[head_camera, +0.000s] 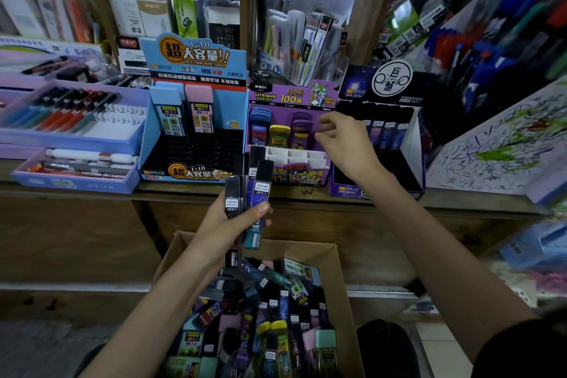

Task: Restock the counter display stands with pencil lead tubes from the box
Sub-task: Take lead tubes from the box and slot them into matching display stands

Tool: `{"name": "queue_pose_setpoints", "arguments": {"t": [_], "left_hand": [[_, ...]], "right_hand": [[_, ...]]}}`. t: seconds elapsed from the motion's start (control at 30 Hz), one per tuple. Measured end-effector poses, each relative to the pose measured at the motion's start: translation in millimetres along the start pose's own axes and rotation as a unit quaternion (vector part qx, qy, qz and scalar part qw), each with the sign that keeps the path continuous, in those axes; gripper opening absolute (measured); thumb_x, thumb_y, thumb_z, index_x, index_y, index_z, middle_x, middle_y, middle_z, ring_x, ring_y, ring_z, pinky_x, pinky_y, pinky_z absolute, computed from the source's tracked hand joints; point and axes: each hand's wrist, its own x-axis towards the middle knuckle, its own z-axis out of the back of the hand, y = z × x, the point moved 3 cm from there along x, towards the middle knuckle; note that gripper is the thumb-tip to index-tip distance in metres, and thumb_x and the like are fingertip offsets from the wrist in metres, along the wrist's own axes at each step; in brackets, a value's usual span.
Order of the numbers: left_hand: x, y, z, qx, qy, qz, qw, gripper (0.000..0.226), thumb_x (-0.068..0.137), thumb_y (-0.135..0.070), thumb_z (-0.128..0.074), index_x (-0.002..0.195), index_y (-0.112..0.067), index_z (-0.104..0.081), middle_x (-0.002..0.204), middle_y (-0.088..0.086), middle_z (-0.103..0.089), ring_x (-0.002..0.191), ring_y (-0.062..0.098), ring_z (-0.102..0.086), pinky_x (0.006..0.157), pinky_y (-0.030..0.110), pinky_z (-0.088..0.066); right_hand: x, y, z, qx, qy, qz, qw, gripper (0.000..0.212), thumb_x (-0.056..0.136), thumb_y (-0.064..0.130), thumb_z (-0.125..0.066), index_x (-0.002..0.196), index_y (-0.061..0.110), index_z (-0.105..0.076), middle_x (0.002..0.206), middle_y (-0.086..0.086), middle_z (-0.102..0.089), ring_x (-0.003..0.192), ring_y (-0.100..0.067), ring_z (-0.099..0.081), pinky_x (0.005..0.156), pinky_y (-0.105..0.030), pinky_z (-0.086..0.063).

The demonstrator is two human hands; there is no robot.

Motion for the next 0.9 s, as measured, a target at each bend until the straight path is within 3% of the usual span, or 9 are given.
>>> {"name": "queue_pose_setpoints", "arguments": {"t": [0.1,0.23,0.3,0.47,0.57,0.67,0.8,0.9], "left_hand": [[3,-3,-10,0.004,0.013,-0.005,1.000,0.034,0.069,-0.025,-0.071,0.101,-0.017,-0.062,0.082,0.001,-0.074,0.071,0.012,-0.070,0.060,0.016,-0.052],[8,-3,-29,0.016,0.028,-0.007,0.999,0.039,0.067,-0.025,-0.073,0.103,-0.018,-0.061,0.080,-0.003,-0.073,0.069,0.012,-0.069,0.059,0.016,-0.052],[10,0,-38,0.023,0.031,-0.006,0.999,0.042,0.066,-0.028,-0.074,0.105,-0.020,-0.061,0.081,-0.005,-0.073,0.071,0.012,-0.069,0.060,0.016,-0.051],[15,2,-53,0.032,0.029,-0.015,0.999,0.038,0.071,-0.040,-0.067,0.107,-0.027,-0.062,0.093,-0.007,-0.074,0.083,0.009,-0.070,0.062,0.014,-0.051],[20,0,-57,0.032,0.004,-0.036,0.999,0.016,0.083,-0.029,-0.063,0.099,-0.029,-0.063,0.087,-0.014,-0.074,0.078,0.001,-0.069,0.057,0.010,-0.049],[23,-2,-60,0.031,0.003,-0.032,0.999,0.013,0.089,-0.022,-0.059,0.101,-0.023,-0.063,0.084,-0.002,-0.075,0.074,0.012,-0.071,0.056,0.016,-0.051],[24,-1,-62,0.025,0.004,-0.028,0.999,0.015,0.088,-0.019,-0.060,0.102,-0.018,-0.062,0.085,0.005,-0.075,0.072,0.015,-0.071,0.057,0.017,-0.051],[23,0,-63,0.027,0.008,-0.024,0.999,0.014,0.087,-0.019,-0.061,0.101,-0.018,-0.062,0.085,0.006,-0.074,0.074,0.018,-0.071,0.059,0.018,-0.052]], "right_hand": [[-29,2,8,0.084,-0.035,0.010,0.996,0.019,0.093,0.020,-0.054,0.110,0.013,-0.060,0.095,0.005,-0.061,0.082,-0.002,-0.056,0.073,-0.012,-0.043],[-71,7,-11,0.261,0.114,-0.034,0.958,0.002,0.089,0.026,-0.062,0.089,0.024,-0.061,0.083,0.006,-0.064,0.075,-0.001,-0.061,0.064,-0.013,-0.046],[-79,3,-16,0.287,0.126,-0.046,0.949,0.004,0.088,0.021,-0.064,0.087,0.020,-0.060,0.081,0.005,-0.062,0.071,0.000,-0.059,0.063,-0.014,-0.045],[-78,-15,-3,0.324,0.096,-0.089,0.937,0.007,0.089,0.014,-0.061,0.088,0.007,-0.060,0.081,-0.004,-0.064,0.069,-0.009,-0.060,0.060,-0.018,-0.050],[-67,-32,20,0.376,0.058,-0.119,0.917,0.009,0.089,0.012,-0.061,0.090,0.005,-0.058,0.084,-0.007,-0.066,0.070,-0.010,-0.063,0.059,-0.021,-0.051],[-46,-51,55,0.413,-0.019,-0.123,0.902,0.005,0.087,0.011,-0.063,0.087,0.010,-0.058,0.075,0.001,-0.068,0.064,-0.006,-0.064,0.060,-0.021,-0.053],[-13,-82,87,0.312,-0.122,-0.100,0.937,0.011,0.086,0.011,-0.065,0.095,0.009,-0.059,0.078,-0.001,-0.065,0.060,-0.003,-0.063,0.056,-0.017,-0.050],[11,-98,90,0.204,-0.143,-0.074,0.966,0.013,0.086,0.013,-0.067,0.097,0.013,-0.061,0.075,0.005,-0.059,0.068,-0.009,-0.059,0.068,-0.028,-0.053]]}}
